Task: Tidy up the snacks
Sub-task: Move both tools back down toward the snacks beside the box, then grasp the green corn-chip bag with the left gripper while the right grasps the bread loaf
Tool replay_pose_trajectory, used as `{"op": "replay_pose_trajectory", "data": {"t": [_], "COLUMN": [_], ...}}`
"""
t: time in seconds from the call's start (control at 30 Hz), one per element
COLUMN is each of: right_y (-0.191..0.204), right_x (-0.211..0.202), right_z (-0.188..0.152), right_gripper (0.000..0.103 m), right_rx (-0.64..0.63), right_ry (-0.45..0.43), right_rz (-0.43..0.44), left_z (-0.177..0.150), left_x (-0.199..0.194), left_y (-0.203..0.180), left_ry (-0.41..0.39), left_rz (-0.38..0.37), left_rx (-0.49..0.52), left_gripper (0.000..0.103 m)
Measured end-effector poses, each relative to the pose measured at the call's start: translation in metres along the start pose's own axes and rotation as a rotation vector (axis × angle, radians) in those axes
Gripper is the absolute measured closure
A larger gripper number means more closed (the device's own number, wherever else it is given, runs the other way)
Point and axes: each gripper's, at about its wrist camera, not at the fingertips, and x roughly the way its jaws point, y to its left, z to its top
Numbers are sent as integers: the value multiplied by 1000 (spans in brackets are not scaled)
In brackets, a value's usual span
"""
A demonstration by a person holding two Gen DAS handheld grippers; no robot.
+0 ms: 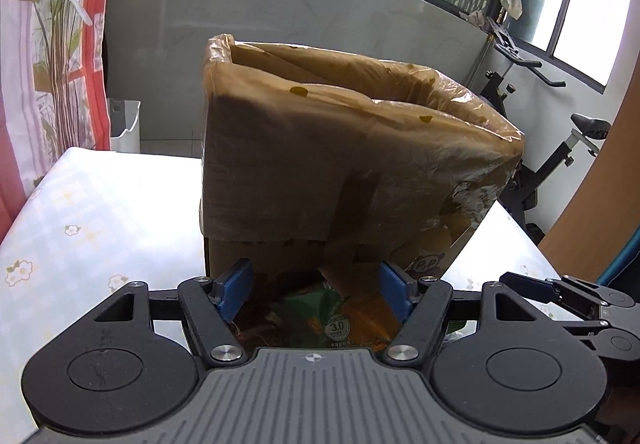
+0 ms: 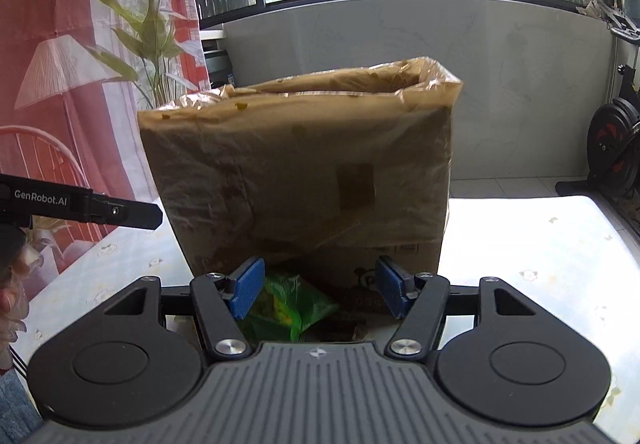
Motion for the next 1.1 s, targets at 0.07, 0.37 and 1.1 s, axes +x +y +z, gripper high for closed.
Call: {"op": "replay_pose_trajectory", "data": {"t": [0.07,0.37,1.1], "right_y": [3,-12,-20], "right_x": [6,14,9], "right_z": [-15,-43,-58], "right_gripper": [36,35,35], "right_rx": [9,65,106], "right_ry": [48,154,189], "right_rz": [18,-20,4], "left_z": [-3,-9,-25], "left_x": [9,49,80], "left_y": [0,-25,-30], "left_ry": [21,93,164], "left_rz": [-18,-17,9], "left_rx": [-15,-51,-84], "left_gripper": [27,21,29]}}
